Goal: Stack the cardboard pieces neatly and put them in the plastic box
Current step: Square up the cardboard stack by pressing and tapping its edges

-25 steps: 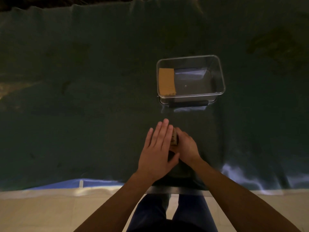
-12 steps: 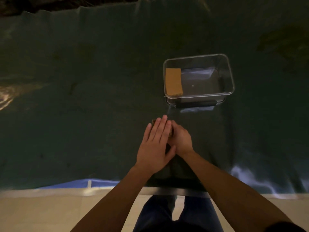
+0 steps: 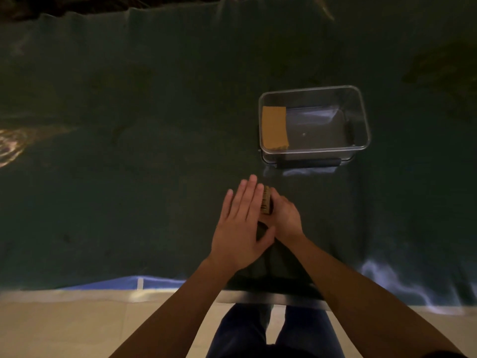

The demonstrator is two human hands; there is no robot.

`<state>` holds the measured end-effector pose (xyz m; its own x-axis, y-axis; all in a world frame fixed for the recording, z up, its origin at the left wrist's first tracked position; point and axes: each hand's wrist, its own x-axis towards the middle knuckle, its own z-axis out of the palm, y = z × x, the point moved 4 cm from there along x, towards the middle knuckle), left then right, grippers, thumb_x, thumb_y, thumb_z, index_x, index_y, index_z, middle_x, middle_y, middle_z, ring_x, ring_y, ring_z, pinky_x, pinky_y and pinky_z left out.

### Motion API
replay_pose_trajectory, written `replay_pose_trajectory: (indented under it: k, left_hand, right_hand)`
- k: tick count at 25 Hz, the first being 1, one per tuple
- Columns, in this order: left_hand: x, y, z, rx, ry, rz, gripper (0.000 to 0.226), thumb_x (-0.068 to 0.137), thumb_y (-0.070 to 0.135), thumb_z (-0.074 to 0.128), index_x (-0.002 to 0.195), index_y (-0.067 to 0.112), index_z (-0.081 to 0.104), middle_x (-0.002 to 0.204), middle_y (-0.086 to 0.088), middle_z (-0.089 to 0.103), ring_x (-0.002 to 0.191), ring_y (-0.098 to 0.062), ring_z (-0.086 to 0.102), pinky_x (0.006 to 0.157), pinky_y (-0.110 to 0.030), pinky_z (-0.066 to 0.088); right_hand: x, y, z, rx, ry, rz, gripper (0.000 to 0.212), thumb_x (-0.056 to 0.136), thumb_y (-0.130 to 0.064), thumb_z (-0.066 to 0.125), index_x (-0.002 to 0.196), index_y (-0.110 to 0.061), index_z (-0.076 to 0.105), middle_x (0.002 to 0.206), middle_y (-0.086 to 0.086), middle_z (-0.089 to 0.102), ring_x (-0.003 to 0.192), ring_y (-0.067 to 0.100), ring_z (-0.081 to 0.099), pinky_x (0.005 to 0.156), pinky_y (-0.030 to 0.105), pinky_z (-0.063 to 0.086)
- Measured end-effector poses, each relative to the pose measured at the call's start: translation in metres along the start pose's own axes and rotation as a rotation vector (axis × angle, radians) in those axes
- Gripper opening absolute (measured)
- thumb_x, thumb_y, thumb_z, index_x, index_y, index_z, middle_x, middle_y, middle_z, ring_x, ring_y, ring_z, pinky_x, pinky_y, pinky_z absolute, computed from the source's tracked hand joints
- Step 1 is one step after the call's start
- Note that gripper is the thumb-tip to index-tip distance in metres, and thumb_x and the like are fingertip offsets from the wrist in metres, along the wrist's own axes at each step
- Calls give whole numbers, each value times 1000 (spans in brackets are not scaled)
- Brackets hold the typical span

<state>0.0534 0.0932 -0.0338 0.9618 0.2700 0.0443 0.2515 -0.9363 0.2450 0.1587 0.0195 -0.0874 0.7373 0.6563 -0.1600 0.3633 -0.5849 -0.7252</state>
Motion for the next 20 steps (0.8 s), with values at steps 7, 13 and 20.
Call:
replay_pose_trajectory:
  k: [7, 13, 20]
  left_hand:
    - [9, 2, -7, 4, 35, -12, 87, 94, 55, 42, 158, 10, 4, 167, -12, 8, 155, -23, 2, 124, -47, 10]
    - [11, 1, -5, -45, -70, 15, 84, 93, 54, 45, 158, 12, 11, 167, -8, 14, 154, -21, 9, 124, -46, 14]
    - [27, -33, -1, -114, -124, -7, 58, 82, 44, 64, 133, 19, 53, 125, -5, 55, 116, -26, 55, 104, -40, 39]
  right_hand:
    - [3, 7, 3, -40, -51, 26, 39, 83, -40, 70, 113, -25, 50, 95, -4, 66, 84, 13, 60, 69, 28, 46]
    - [4, -5, -4, -55, -111, 43, 39, 83, -39, 66, 113, -22, 49, 90, -2, 61, 81, 16, 58, 69, 34, 51]
    - [4, -26, -41, -757, -206, -226, 43, 82, -39, 65, 120, -25, 52, 109, 4, 64, 105, 28, 56, 89, 48, 40]
